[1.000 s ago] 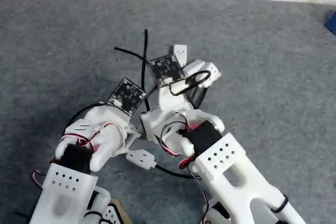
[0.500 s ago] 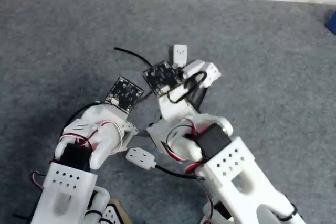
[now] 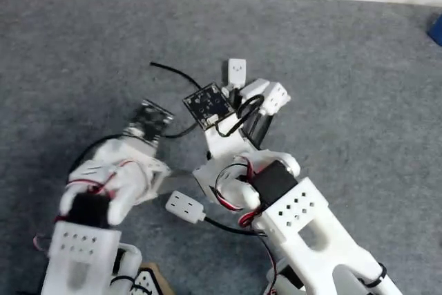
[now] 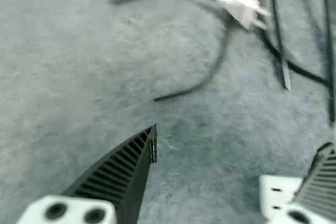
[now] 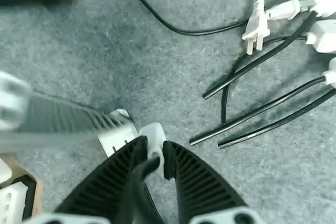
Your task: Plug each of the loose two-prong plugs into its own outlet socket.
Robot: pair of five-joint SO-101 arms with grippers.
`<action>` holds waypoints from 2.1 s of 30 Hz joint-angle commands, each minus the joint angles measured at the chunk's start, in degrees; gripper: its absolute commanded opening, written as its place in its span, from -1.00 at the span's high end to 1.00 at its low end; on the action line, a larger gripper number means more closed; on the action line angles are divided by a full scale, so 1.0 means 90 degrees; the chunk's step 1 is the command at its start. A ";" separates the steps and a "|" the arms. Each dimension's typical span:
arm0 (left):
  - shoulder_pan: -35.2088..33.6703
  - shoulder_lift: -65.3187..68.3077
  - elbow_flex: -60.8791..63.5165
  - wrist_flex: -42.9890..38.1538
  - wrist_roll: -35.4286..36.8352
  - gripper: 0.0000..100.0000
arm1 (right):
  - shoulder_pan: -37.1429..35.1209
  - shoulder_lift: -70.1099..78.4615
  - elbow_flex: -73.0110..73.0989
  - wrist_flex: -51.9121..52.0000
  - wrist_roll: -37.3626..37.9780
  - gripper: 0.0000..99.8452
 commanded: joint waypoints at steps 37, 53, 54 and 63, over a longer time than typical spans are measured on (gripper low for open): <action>-0.3404 0.5495 -0.4830 0.1104 0.1846 0.13 | -0.0806 -0.0024 0.1118 -0.2252 0.0967 0.99; -0.3453 0.6940 -0.5280 0.0869 0.2208 0.13 | -0.0962 -0.0034 0.1529 -0.2711 -0.3126 0.99; -0.3453 0.6940 -0.5280 0.0869 0.2208 0.13 | -0.0991 -0.0034 0.1529 -0.2701 -0.3136 0.99; -0.3414 0.6940 -0.5280 0.0860 0.2217 0.13 | -0.0259 -0.0034 0.1499 -0.1431 -0.3966 0.99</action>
